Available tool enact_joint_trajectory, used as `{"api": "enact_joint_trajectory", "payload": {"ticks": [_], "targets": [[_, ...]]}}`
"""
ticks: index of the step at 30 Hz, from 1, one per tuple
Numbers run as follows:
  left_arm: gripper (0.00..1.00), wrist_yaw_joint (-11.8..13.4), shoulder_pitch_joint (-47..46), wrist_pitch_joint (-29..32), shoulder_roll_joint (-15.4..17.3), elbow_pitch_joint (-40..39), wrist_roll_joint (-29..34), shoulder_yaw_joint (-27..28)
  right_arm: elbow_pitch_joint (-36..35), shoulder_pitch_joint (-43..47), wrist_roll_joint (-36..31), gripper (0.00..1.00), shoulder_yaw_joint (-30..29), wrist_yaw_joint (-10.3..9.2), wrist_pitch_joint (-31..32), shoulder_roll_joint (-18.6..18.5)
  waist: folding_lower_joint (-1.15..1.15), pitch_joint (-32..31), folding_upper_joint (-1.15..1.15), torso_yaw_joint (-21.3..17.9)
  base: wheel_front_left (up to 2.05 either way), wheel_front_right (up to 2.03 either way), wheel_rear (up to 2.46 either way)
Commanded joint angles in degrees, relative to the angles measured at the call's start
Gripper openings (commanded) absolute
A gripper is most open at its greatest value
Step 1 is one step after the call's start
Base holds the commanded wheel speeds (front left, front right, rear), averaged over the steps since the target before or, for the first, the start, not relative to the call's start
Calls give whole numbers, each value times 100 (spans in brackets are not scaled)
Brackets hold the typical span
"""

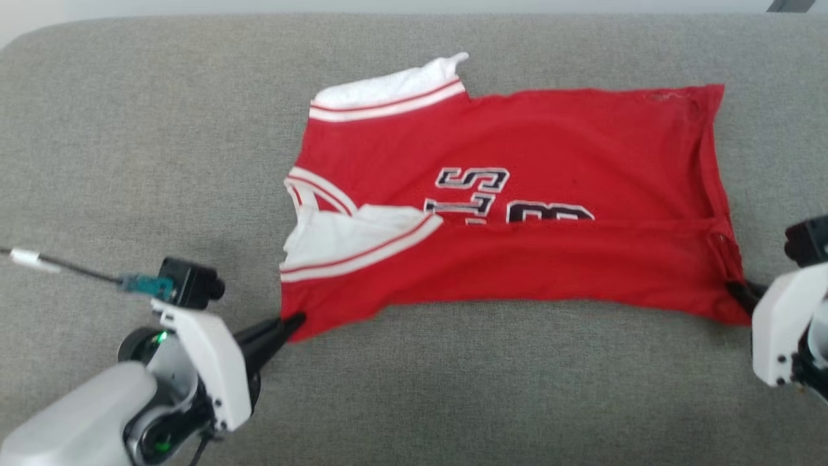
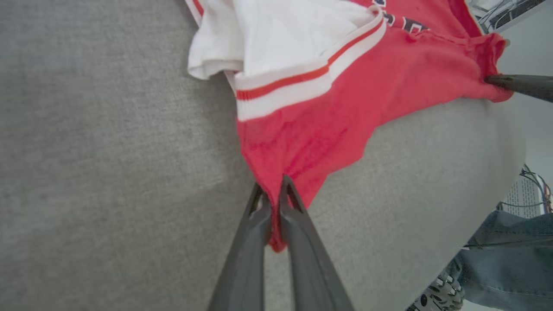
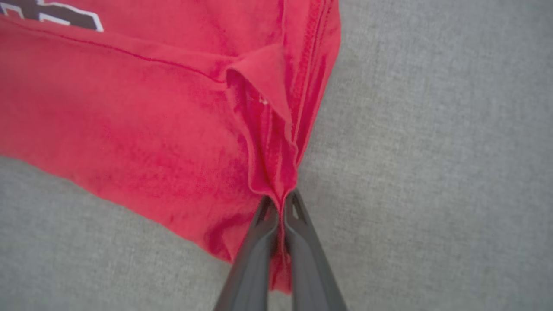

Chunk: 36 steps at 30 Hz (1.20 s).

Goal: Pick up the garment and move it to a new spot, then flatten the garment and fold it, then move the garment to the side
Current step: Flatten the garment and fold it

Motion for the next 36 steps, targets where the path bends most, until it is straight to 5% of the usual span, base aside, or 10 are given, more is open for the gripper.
{"api": "enact_joint_trajectory", "payload": {"ticks": [1, 13, 14, 16, 17, 18, 19, 20, 29, 36], "targets": [[0, 20, 212, -126, 141, -213, -104, -20, -169, 251, 32, 0, -102, -2, 71, -31, 0, -19, 0, 5, 0, 0, 0], [0, 257, 1295, -792, 882, -1437, -324, -62, -1492, 1725, -46, 0, -1044, -2, 598, 178, 0, -37, 0, 51, 0, 0, 0], [0, 288, 1316, -804, 878, -1485, -305, -71, -1556, 1777, -76, 20, -1096, -2, 591, 223, 0, -24, 0, 61, 0, 0, 0], [0, 323, 1311, -825, 859, -1502, -286, -61, -1621, 1803, -105, 34, -1153, -2, 531, 282, 0, -10, 0, 73, 0, 0, 0], [32, 363, 1278, -844, 846, -1499, -251, -51, -1656, 1808, -150, 100, -1226, -2, 463, 347, 0, 2, 0, 84, 0, 0, 0], [49, 400, 1234, -864, 830, -1491, -195, -48, -1675, 1808, -210, 100, -1326, -2, 381, 433, 0, 11, 0, 92, 0, 0, 0], [92, 419, 1174, -901, 811, -1485, -139, -24, -1688, 1801, -270, 100, -1427, -2, 306, 531, 0, 19, 0, 98, 0, 0, 0], [100, 457, 1139, -947, 789, -1473, -123, 7, -1731, 1788, -332, 100, -1499, -2, 207, 628, 0, 25, 0, 99, 0, 0, 0], [100, 795, 665, -1467, 1006, -1283, 196, 519, -2072, 1512, -971, 100, -1655, -1, -1487, 1329, 0, 145, 0, -176, 0, 0, 0], [100, 908, -525, -1356, 750, -532, 440, 1000, -1924, 1114, -1244, 100, -1291, -1, -3296, 1963, 0, 491, 0, -781, 0, 0, 0]]}}
